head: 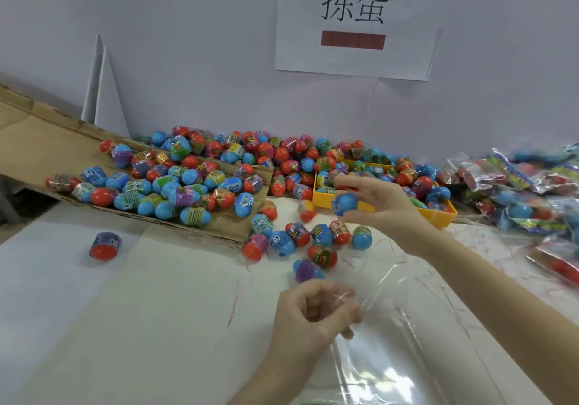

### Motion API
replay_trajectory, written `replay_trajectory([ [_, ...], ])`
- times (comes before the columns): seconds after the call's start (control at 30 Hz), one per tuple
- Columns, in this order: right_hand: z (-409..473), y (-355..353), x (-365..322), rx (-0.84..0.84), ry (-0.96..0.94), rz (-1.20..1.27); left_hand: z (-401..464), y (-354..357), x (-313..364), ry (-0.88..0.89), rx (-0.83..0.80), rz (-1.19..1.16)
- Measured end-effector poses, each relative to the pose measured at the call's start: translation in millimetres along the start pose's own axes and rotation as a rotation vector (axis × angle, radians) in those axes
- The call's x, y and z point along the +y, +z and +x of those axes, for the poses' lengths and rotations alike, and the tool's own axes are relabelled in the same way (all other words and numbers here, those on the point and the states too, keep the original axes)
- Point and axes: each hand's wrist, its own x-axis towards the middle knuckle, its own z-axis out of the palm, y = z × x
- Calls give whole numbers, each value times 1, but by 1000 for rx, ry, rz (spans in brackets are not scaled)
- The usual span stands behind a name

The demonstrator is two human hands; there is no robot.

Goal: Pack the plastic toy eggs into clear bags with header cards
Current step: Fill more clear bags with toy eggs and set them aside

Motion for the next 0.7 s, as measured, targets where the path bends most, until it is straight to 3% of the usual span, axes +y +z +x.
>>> replay_trajectory([
  [0.1, -28, -3, -15, 89, 27, 394, -1, -1, 0, -1, 41, 4],
  [0.2, -52, -8, -25, 185, 14, 543, -2, 0, 0, -15, 74, -21],
  [0.33, -81, -9, -39, 284, -125, 284, -4, 2, 1, 13, 95, -37],
  [0.47, -95, -3, -46, 205, -309, -252, -8, 3, 0, 89, 106, 100],
  [0.57, -94, 1, -40, 176, -274, -486, -10, 4, -1, 117, 108, 148],
  [0.7, -94, 1, -35, 122, -236, -574, -9, 4, -1, 103, 88, 116],
])
